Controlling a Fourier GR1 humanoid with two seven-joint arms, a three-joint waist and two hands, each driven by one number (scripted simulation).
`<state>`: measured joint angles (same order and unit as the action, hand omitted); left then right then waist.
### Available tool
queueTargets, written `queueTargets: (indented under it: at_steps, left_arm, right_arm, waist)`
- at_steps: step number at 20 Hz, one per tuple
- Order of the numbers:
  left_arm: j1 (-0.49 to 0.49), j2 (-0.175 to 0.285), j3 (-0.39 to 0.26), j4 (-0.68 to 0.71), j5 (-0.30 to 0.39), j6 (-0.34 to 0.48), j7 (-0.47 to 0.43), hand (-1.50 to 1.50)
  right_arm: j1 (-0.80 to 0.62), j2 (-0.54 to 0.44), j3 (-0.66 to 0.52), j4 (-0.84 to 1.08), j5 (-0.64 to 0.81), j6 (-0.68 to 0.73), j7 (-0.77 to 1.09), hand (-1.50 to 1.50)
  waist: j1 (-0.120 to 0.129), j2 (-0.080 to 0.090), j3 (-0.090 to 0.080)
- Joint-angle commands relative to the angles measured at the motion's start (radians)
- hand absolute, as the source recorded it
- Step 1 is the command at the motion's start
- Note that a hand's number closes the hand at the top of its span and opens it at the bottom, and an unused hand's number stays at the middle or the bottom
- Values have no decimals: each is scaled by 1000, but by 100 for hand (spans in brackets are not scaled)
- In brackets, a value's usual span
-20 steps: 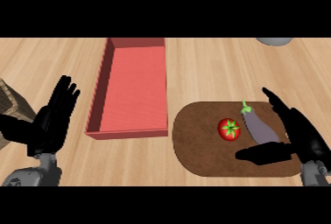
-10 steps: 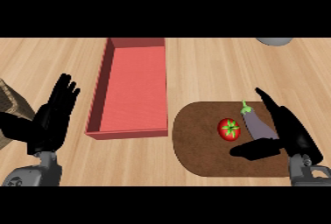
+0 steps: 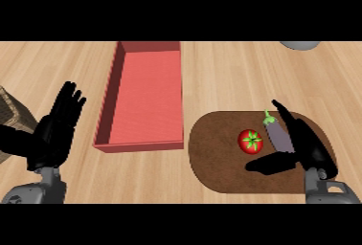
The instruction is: Pick the tomato from the cutting board and place it in the cardboard box
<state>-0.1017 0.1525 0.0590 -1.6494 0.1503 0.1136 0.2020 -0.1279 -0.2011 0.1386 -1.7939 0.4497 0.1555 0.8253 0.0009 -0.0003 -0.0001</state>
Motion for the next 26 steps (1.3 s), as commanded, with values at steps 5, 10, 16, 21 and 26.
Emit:
queueTargets:
  at_steps: [5,10,16,21,26]
  left_arm:
    - [24,-9,32,46,12,-63,-67,0]
    - [-20,-15,46,46,-4,-36,-14,0]
    - [-35,-13,40,-23,-12,-25,56,0]
    - [87,-42,-8,-143,-45,-22,66,0]
    - [-16,-68,-17,-51,-90,21,68,0]
  right_arm:
    - [-27,27,-50,92,22,26,-73,-150]
    - [-19,83,-21,134,74,1,-82,-150]
    - [41,77,-11,40,75,48,-73,-150]
    - [-55,102,-37,231,118,-1,-149,-150]
    - [-43,133,4,221,165,-13,-164,150]
  waist:
    - [0,1,0]
    - [0,0,0]
    - [-2,-1,0]
    - [4,0,0]
    - [0,0,0]
